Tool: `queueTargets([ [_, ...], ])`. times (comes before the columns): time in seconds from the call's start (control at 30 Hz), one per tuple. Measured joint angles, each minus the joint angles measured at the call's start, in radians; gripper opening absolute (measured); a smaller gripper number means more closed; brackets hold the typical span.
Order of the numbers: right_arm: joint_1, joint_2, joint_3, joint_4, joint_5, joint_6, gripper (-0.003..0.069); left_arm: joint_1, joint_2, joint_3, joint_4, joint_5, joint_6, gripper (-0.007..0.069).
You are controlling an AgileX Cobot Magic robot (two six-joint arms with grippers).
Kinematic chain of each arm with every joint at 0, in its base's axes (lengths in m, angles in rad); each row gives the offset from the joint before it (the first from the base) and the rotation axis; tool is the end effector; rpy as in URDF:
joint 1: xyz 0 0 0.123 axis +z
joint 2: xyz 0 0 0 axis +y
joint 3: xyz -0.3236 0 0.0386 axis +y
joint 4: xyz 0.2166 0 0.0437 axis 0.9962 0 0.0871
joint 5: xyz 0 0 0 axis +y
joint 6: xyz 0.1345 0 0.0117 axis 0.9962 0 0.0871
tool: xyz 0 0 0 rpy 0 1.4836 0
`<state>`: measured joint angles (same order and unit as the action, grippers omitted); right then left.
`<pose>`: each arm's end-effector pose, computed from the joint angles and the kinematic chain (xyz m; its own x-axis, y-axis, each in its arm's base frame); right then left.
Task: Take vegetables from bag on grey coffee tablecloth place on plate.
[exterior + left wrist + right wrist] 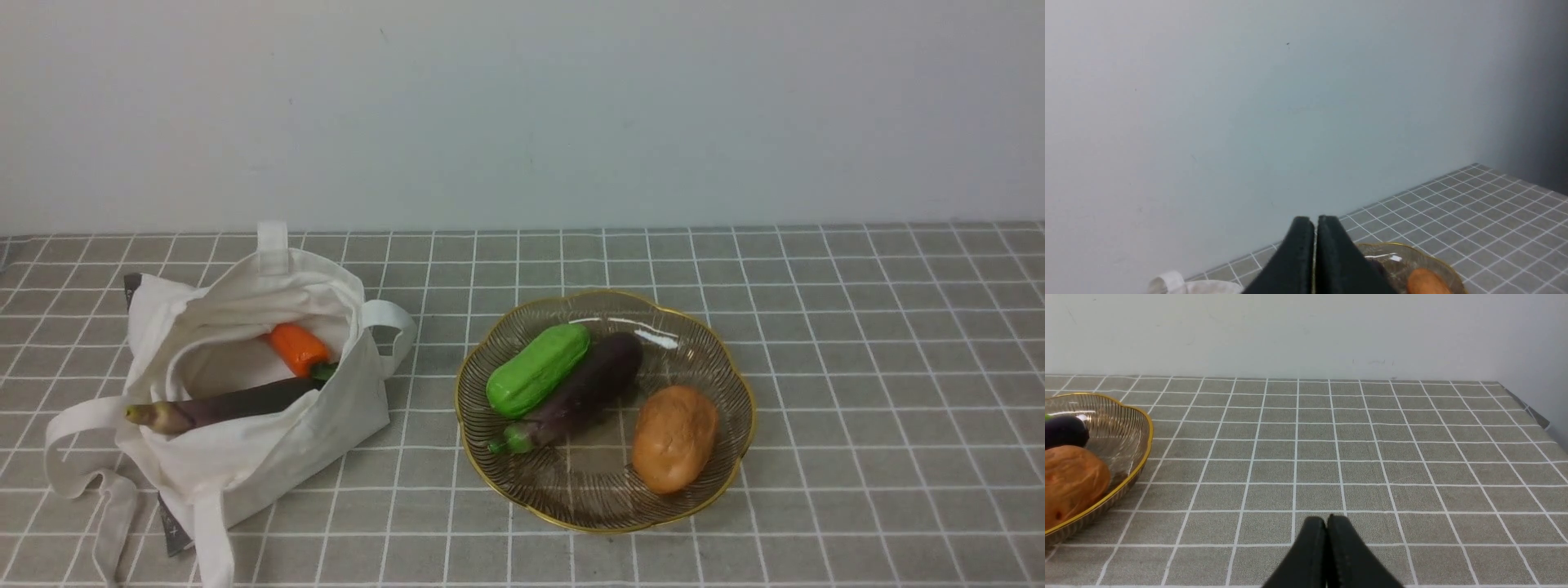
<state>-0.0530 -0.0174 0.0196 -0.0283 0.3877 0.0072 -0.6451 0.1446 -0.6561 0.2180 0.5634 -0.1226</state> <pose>0.0212 -0.0026 0.1589 -0.2987 -0.0032 -0.9543 0.0575 0.9981 -0.0213 -0.0012 0.0204 0.3581 0.0683 0.0263 -0.9973 0.5018 0.8631 0.0571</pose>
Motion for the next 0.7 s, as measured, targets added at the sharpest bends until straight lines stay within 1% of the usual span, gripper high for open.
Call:
queueTargets([
  [0.07,0.0,0.0,0.0,0.0,0.0,0.0,-0.0013,0.038,-0.037,0.092,0.007,-0.069,0.0,-0.0005],
  [0.1,0.0,0.0,0.0,0.0,0.0,0.0,-0.0013,0.085,-0.059,0.151,-0.011,-0.097,0.005,-0.0005],
  [0.13,0.0,0.0,0.0,0.0,0.0,0.0,-0.0013,0.092,-0.063,0.16,-0.016,-0.101,0.008,-0.0005],
  [0.17,0.0,0.0,0.0,0.0,0.0,0.0,-0.0013,0.164,-0.088,0.229,-0.057,-0.127,0.027,-0.0005],
  [0.23,0.0,0.0,0.0,0.0,0.0,0.0,-0.0013,0.243,-0.113,0.309,-0.094,-0.149,0.061,-0.0005],
  [0.27,0.0,0.0,0.0,0.0,0.0,0.0,-0.0013,0.31,-0.135,0.366,-0.115,-0.164,0.093,-0.0005],
  [0.3,0.0,0.0,0.0,0.0,0.0,0.0,-0.0013,0.354,-0.147,0.414,-0.132,-0.179,0.113,-0.0005],
  [0.33,0.0,0.0,0.0,0.0,0.0,0.0,-0.0013,0.363,-0.147,0.414,-0.132,-0.179,0.113,-0.0005],
  [0.37,0.0,0.0,0.0,0.0,0.0,0.0,-0.0013,0.418,-0.155,0.495,-0.164,-0.206,0.132,-0.0005],
  [0.4,0.0,0.0,0.0,0.0,0.0,0.0,-0.0013,0.431,-0.155,0.503,-0.173,-0.207,0.135,-0.0005],
  [0.43,0.0,0.0,0.0,0.0,0.0,0.0,-0.0013,0.486,-0.155,0.574,-0.205,-0.234,0.14,-0.0005],
  [0.47,0.0,0.0,0.0,0.0,0.0,0.0,-0.0013,0.491,-0.155,0.574,-0.208,-0.237,0.14,-0.0005],
  [0.5,0.0,0.0,0.0,0.0,0.0,0.0,-0.0013,0.522,-0.155,0.628,-0.225,-0.253,0.141,-0.0005],
  [0.53,0.0,0.0,0.0,0.0,0.0,0.0,-0.0013,0.526,-0.155,0.64,-0.227,-0.257,0.141,-0.0005],
  [0.57,0.0,0.0,0.0,0.0,0.0,0.0,-0.0013,0.553,-0.155,0.672,-0.233,-0.259,0.142,-0.0005],
  [0.7,0.0,0.0,0.0,0.0,0.0,0.0,-0.0013,0.558,-0.155,0.684,-0.237,-0.244,0.143,-0.0005],
])
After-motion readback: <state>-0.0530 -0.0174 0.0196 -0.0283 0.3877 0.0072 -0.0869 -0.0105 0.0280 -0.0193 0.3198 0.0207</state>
